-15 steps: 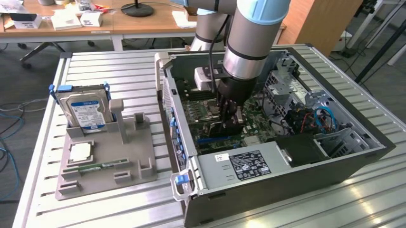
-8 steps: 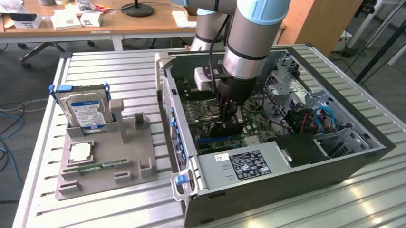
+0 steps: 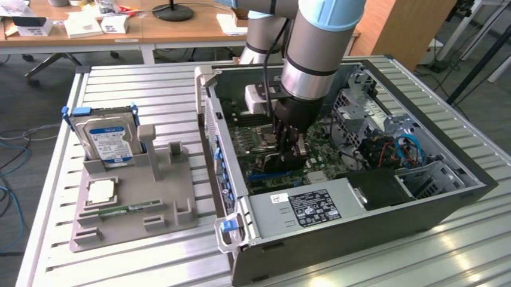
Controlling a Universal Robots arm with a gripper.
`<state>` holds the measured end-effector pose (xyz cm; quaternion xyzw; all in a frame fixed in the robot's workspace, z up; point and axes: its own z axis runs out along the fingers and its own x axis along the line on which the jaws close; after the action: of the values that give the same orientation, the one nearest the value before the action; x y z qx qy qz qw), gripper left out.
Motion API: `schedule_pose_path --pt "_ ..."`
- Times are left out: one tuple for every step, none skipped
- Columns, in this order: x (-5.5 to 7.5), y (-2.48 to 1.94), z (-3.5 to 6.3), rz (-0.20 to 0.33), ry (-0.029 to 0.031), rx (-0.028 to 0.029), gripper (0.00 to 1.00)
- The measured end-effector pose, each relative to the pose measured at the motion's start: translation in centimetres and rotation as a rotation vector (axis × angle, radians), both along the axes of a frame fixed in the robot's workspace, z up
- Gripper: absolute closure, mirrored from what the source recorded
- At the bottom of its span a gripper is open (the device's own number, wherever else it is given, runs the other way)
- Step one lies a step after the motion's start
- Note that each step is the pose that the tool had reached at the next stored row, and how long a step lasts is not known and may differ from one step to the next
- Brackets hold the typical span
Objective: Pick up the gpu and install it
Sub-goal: 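Insert the gpu into the slot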
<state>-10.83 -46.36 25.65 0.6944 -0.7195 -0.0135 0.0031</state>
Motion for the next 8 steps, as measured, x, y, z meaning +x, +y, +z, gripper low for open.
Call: schedule_pose_path --pt "0.01 0.00 0.00 0.000 0.0001 0.0000 0.74" --pt "0.02 0.00 0.00 0.000 0.0000 0.0001 0.74" --pt "0.04 -0.01 0.00 0.000 0.0000 0.0001 0.74" --pt "0.07 -0.01 0.00 0.000 0.0000 0.0001 0.74" --pt "0.11 -0.01 0.00 0.000 0.0000 0.0001 0.74" --pt "0.12 -0.01 0.00 0.000 0.0000 0.0001 0.74" --pt "0.14 -0.01 0.00 0.000 0.0000 0.0001 0.74" --pt "0.14 -0.01 0.00 0.000 0.0000 0.0001 0.74"
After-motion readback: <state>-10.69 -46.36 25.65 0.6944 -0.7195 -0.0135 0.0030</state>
